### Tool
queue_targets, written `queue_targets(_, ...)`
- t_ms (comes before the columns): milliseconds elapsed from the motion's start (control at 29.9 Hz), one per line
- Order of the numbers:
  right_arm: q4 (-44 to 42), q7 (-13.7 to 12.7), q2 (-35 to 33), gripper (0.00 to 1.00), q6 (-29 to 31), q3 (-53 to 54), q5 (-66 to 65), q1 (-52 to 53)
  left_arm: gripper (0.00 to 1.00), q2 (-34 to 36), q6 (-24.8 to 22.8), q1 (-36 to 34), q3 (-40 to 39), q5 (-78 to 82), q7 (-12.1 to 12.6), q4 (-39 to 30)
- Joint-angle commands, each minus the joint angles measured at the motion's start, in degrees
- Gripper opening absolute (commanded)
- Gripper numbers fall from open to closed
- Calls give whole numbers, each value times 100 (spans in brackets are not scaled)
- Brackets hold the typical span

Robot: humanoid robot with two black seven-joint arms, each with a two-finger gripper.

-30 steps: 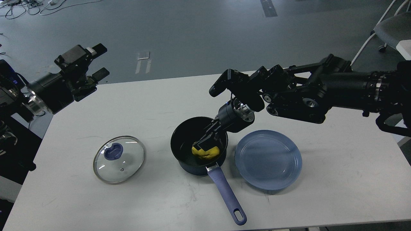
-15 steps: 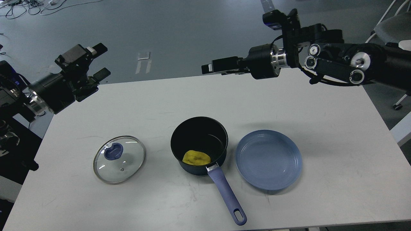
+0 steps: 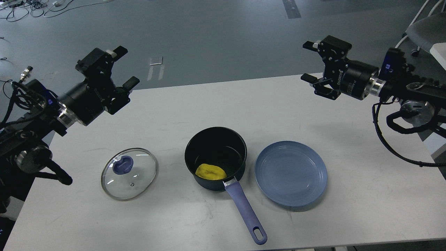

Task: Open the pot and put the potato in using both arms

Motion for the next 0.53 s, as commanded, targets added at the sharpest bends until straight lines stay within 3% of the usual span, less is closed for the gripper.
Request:
queue_targets(0, -6, 0, -32, 100, 41, 409, 135, -533, 98, -221, -399, 119, -36, -282, 0, 370)
queue_targets(167, -15, 0, -23, 100, 41, 955, 126, -1290, 98, -529, -659, 233, -44, -880, 0, 836)
queue_targets(501, -15, 0, 100, 100, 41, 990, 118, -1458, 98, -811, -659, 488, -396, -995, 0, 1057)
